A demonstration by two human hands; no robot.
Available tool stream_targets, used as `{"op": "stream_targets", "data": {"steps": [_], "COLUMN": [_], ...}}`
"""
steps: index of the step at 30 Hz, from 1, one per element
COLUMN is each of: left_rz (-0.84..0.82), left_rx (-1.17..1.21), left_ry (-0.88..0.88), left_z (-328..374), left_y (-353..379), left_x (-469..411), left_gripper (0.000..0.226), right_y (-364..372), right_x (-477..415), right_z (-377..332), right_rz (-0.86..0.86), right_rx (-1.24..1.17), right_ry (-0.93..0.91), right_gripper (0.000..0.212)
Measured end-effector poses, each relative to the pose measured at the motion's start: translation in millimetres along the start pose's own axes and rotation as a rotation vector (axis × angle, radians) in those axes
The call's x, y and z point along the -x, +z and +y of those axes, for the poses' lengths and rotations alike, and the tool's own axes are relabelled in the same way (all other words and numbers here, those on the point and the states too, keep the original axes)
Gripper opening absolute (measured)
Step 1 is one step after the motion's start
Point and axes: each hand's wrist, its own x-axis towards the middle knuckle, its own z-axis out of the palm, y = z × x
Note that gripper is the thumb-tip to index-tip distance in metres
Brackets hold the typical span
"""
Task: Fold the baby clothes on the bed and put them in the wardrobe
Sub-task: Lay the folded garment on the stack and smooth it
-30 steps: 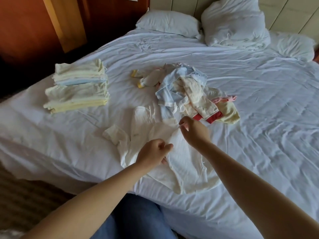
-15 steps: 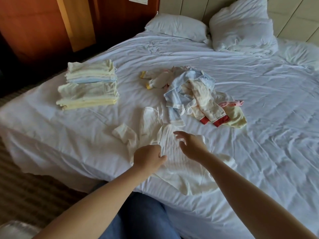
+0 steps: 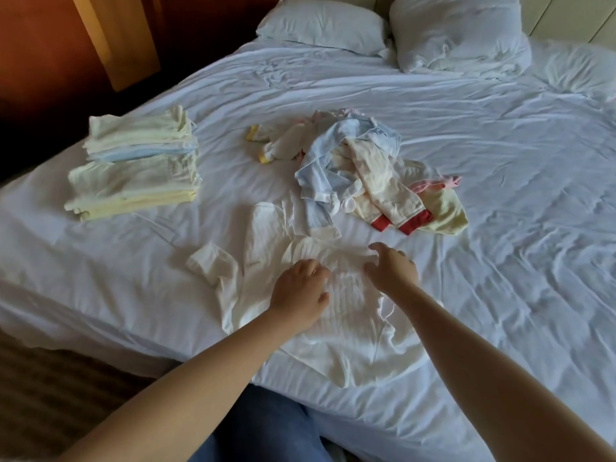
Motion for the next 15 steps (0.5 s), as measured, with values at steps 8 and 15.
{"op": "stream_targets", "data": {"steps": [8,15], "left_rz": [-0.136,-0.275], "left_rx": [-0.104,-0.165], "left_ry": [-0.059,-0.059], "left_z": [14.7,10.0], "left_y": [17.3,29.0], "left_x": [-22.5,-21.6], "left_gripper": [0.065,0.077], "right_y": [2.9,7.5], "right_x": [-11.9,-1.0], "right_z": [21.7,31.8], "right_rz": [0.182,0.056], "right_rx": [-0.105,-0.153], "right_ry": [0.029,-0.03], "right_gripper": [0.044,0.05]}}
